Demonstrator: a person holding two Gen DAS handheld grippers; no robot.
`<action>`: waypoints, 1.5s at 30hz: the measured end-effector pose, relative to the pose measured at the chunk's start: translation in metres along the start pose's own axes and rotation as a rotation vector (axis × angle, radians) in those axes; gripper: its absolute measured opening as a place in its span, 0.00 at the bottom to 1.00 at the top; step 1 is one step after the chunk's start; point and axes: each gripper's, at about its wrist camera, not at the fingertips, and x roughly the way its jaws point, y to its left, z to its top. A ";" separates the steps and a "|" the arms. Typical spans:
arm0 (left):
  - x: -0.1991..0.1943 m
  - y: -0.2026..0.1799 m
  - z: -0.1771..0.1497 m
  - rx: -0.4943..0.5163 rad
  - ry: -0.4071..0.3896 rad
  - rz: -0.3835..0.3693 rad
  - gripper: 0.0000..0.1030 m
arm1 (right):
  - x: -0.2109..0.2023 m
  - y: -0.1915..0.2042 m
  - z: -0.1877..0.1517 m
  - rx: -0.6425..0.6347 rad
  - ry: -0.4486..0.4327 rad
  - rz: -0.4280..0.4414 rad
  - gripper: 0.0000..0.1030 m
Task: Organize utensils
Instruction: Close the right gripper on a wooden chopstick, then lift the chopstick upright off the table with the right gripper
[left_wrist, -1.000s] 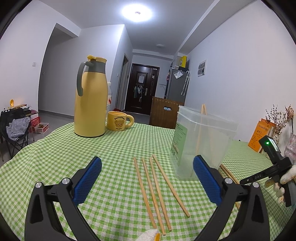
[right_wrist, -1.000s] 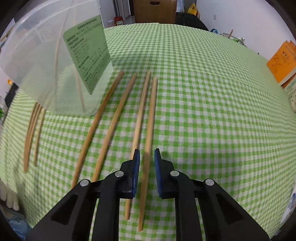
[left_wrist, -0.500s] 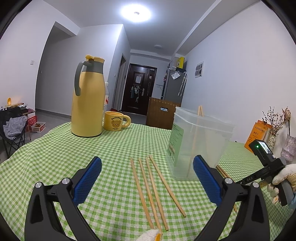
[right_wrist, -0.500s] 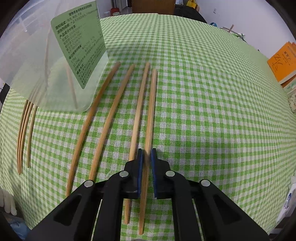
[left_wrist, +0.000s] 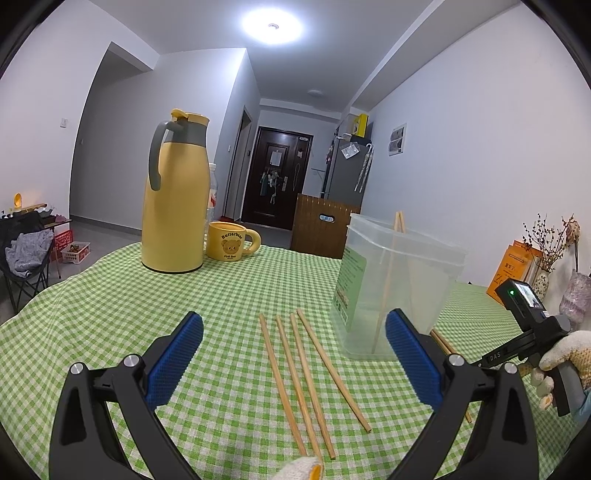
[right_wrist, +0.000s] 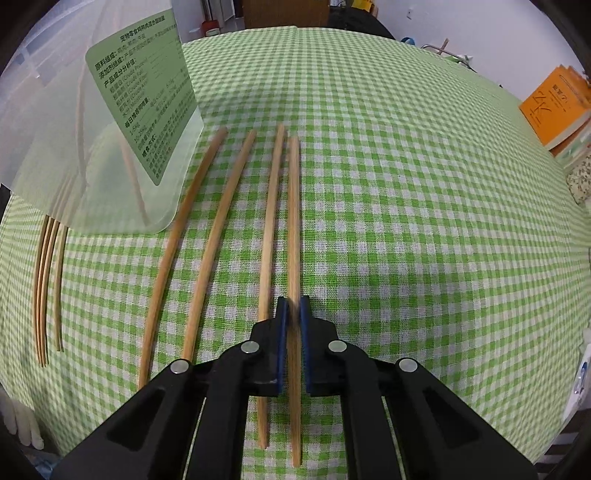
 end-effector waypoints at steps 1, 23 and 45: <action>0.000 0.000 0.000 -0.001 0.001 0.000 0.93 | -0.001 -0.002 -0.002 0.009 -0.009 0.008 0.07; 0.009 0.002 -0.001 0.003 0.032 0.020 0.93 | -0.105 -0.032 -0.079 0.095 -0.616 0.129 0.07; 0.011 -0.026 0.017 0.095 0.138 0.022 0.93 | -0.112 -0.031 -0.105 0.079 -0.919 0.151 0.07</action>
